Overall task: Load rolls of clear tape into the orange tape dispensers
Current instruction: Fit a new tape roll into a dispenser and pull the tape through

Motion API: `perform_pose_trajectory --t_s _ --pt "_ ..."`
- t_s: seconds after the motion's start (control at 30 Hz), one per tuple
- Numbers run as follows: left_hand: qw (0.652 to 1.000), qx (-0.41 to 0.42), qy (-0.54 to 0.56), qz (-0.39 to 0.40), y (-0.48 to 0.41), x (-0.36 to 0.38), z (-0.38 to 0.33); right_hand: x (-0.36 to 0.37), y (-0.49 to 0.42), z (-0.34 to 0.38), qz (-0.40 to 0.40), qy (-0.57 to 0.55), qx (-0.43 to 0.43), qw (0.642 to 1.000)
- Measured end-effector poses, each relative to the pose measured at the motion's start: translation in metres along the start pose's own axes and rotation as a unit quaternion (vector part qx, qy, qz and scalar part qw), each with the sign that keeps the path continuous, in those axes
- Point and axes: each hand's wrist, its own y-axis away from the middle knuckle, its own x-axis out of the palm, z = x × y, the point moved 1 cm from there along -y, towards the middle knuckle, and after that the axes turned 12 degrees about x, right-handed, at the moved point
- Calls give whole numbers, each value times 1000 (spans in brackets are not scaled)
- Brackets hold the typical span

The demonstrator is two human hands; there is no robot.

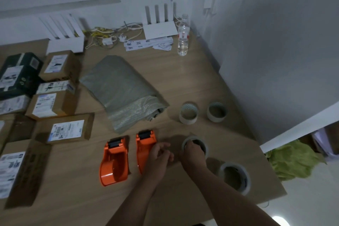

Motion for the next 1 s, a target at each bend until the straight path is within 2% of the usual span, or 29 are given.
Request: perform_pose_trajectory --t_s 0.3,0.53,0.73,0.87,1.0 --pt "1000 -16 6 13 10 -9 -7 2 14 -9 -64 -108 -15 992" --pt "999 3 40 -1 8 -43 -26 -12 30 -6 -154 -281 -56 946" --pt "995 21 87 -43 3 -91 -32 -7 40 13 -104 -367 -87 920" --pt "993 23 84 -79 -1 -123 -24 -6 55 32 -85 -387 -108 912" --pt "988 29 85 -122 3 -159 -14 -3 75 69 14 -499 -201 843"
